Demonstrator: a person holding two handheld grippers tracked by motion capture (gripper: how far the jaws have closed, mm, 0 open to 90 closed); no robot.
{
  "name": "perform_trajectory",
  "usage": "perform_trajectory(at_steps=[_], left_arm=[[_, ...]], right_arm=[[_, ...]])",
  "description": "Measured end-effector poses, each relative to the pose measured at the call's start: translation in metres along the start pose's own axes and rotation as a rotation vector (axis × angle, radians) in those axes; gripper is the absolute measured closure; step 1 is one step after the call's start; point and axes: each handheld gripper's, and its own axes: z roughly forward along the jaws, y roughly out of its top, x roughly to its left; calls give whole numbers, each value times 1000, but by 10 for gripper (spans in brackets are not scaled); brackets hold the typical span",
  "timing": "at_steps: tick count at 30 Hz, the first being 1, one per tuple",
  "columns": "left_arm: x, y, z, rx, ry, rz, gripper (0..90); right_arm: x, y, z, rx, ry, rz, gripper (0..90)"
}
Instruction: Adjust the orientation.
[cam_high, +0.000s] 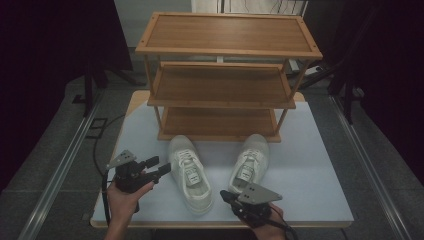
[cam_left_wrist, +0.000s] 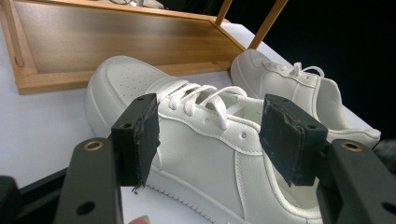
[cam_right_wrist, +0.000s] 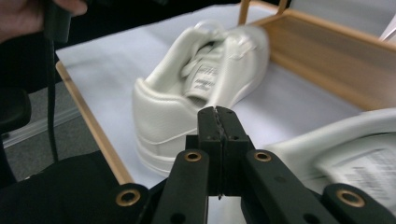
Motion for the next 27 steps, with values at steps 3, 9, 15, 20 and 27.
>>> perform_trajectory(at_steps=[3, 9, 15, 20, 27], left_arm=[[0, 1, 1, 1, -8, -3, 374], [3, 1, -2, -5, -4, -8, 373], [4, 2, -5, -15, 4, -15, 372], [5, 3, -9, -20, 15, -25, 372], [10, 3, -15, -31, 23, -40, 372]], right_arm=[[9, -5, 16, 38, -28, -7, 900], [14, -12, 32, 76, -43, 13, 900], [29, -11, 42, 63, 28, 5, 900], [55, -2, 63, 48, 96, -39, 900], [73, 6, 89, 14, 182, -43, 899]])
